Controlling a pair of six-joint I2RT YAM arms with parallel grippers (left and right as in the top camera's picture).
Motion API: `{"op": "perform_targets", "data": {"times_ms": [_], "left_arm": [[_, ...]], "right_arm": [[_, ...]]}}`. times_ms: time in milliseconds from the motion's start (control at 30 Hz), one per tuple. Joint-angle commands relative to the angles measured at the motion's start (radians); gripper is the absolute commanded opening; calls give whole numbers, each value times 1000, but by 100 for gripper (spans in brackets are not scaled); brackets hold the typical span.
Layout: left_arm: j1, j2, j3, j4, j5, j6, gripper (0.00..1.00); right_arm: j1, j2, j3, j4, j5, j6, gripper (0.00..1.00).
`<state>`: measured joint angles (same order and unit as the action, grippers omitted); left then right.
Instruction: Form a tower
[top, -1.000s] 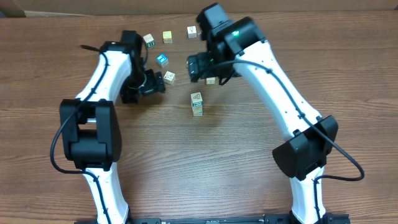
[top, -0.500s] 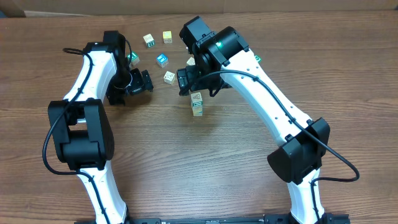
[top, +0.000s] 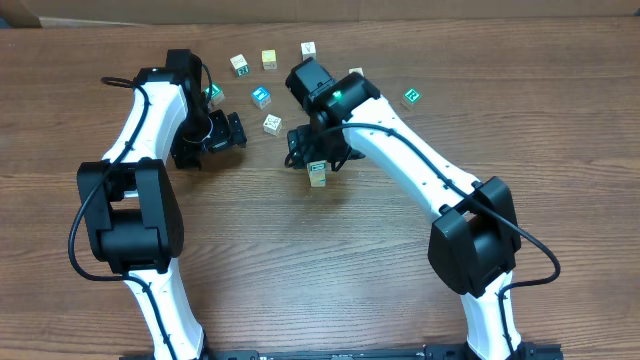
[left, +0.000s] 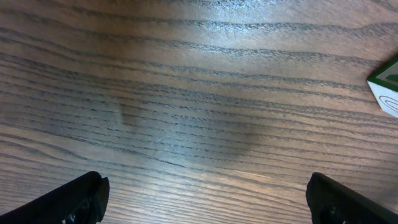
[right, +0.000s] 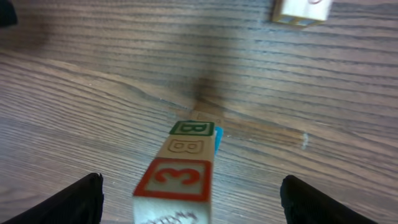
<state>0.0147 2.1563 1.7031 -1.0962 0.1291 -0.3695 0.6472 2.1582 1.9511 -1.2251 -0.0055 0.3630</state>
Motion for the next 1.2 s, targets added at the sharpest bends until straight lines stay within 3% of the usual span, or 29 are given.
{"op": "perform_targets", "data": {"times_ms": [0,1167], "left_arm": [[-2,-19,20,0,-10,4,100],[-2,-19,20,5,-10,4,100]], "right_arm": [[35,2,-34,33,60,8,87],[53,32,-99,124,129,6,79]]}}
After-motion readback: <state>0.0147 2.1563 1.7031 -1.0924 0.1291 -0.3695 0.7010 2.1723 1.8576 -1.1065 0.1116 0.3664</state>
